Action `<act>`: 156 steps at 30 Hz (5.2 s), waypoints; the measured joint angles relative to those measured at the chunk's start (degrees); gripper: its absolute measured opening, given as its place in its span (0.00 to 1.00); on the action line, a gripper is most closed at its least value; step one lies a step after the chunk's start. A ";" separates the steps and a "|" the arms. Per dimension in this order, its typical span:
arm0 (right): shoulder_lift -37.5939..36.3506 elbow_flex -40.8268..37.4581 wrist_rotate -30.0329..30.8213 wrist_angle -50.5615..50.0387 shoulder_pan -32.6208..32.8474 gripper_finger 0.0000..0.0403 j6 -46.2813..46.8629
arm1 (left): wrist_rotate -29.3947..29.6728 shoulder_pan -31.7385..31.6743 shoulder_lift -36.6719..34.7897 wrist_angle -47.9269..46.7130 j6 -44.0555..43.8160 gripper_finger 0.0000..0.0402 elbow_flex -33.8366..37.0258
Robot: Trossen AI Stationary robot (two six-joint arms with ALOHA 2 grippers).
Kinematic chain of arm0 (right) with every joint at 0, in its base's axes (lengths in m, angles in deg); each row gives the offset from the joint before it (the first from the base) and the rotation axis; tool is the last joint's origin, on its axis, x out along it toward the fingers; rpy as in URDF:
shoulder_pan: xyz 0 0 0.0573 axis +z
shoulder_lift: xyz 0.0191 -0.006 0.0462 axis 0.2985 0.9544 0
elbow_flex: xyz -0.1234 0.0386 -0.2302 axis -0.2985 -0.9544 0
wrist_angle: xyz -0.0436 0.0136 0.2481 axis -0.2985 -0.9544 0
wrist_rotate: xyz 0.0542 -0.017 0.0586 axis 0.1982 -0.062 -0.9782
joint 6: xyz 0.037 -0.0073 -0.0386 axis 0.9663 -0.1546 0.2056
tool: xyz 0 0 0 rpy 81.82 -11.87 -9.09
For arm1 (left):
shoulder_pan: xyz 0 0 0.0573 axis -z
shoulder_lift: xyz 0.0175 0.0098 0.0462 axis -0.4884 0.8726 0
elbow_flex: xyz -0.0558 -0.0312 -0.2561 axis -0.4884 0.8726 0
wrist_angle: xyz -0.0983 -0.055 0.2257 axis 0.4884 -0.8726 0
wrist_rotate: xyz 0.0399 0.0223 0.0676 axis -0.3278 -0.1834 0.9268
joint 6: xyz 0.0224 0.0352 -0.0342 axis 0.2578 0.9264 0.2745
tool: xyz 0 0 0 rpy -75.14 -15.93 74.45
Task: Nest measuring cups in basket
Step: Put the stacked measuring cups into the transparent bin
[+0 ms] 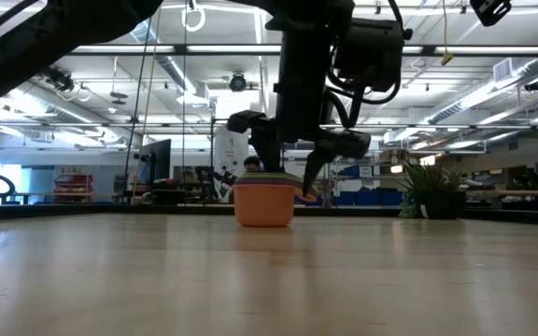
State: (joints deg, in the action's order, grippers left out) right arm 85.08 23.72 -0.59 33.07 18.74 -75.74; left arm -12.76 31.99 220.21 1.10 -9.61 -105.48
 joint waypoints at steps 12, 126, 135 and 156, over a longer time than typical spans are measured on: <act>0.00 0.02 0.00 0.01 0.02 0.04 0.00 | -1.82 -1.48 -0.07 -1.12 -4.13 0.57 -0.09; 0.02 0.01 0.02 0.01 0.01 0.04 0.00 | -14.91 1.02 -1.68 -3.24 -8.07 0.56 -0.09; 0.02 0.02 0.02 0.01 0.02 0.04 -0.02 | -14.68 0.99 -1.62 -4.07 -8.12 0.45 -0.07; 0.02 0.02 0.02 0.01 0.02 0.04 -0.02 | -13.38 1.52 -1.54 -4.91 -5.04 0.36 -0.02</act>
State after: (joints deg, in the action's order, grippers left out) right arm 85.10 23.74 -0.56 33.08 18.76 -75.76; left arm -26.14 33.51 218.67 -3.81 -14.65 -105.50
